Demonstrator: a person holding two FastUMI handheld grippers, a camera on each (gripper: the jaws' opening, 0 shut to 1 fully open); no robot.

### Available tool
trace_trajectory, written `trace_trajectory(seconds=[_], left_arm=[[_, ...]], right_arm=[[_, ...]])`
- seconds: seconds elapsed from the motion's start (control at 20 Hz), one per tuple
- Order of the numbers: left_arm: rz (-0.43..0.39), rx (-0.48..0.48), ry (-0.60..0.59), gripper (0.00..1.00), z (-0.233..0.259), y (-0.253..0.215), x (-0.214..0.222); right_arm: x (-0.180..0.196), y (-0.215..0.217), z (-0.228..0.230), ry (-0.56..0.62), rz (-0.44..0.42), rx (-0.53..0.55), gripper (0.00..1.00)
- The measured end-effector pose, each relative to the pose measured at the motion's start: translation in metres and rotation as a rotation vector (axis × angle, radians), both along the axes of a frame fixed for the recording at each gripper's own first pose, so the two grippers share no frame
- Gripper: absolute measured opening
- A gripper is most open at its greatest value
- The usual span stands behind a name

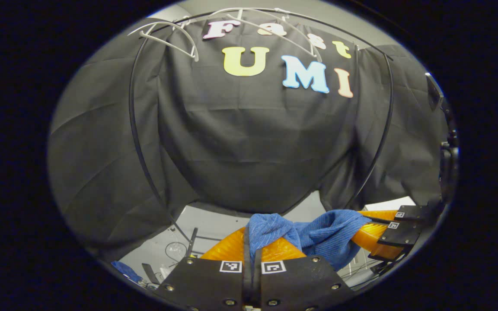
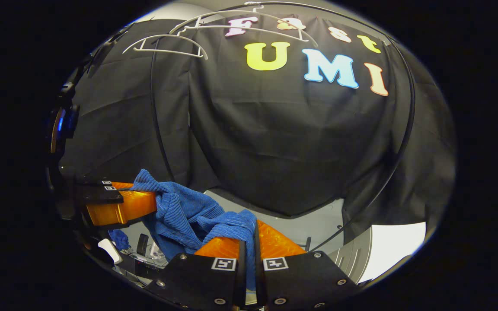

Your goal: Grasp the clothes on the hanger with both hands and then place them into the laundry hamper below.

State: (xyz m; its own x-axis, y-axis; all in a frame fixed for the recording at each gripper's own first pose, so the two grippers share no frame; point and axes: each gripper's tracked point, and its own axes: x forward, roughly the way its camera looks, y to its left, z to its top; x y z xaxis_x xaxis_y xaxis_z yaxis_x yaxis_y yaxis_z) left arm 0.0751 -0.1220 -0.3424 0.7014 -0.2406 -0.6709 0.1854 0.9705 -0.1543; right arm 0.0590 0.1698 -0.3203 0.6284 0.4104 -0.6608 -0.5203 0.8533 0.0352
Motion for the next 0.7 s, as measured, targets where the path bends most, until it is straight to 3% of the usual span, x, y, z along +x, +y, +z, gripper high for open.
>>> trace_trajectory(seconds=[0.3,0.35,0.4,0.5,0.65,0.7], left_arm=[[-0.02,0.064,0.139,0.02,-0.047,0.005,-0.025],[-0.024,0.07,0.166,0.06,-0.052,0.007,-0.032],[-0.022,0.078,0.188,0.04,-0.061,0.009,-0.037],[-0.011,0.084,0.222,0.12,-0.068,0.02,-0.052],[0.019,0.086,0.224,0.78,-0.077,0.037,-0.053],[0.033,0.09,0.224,1.0,-0.07,0.046,-0.058]], right_arm=[[-0.025,-0.009,-0.039,0.096,0.048,-0.089,0.18],[-0.033,-0.011,-0.044,0.123,0.061,-0.094,0.19],[-0.041,-0.012,-0.05,0.134,0.065,-0.106,0.25],[-0.052,-0.023,-0.057,0.144,0.067,-0.134,0.39],[-0.059,-0.032,-0.06,0.153,0.066,-0.133,0.67],[-0.059,-0.032,-0.057,0.146,0.061,-0.132,0.82]])
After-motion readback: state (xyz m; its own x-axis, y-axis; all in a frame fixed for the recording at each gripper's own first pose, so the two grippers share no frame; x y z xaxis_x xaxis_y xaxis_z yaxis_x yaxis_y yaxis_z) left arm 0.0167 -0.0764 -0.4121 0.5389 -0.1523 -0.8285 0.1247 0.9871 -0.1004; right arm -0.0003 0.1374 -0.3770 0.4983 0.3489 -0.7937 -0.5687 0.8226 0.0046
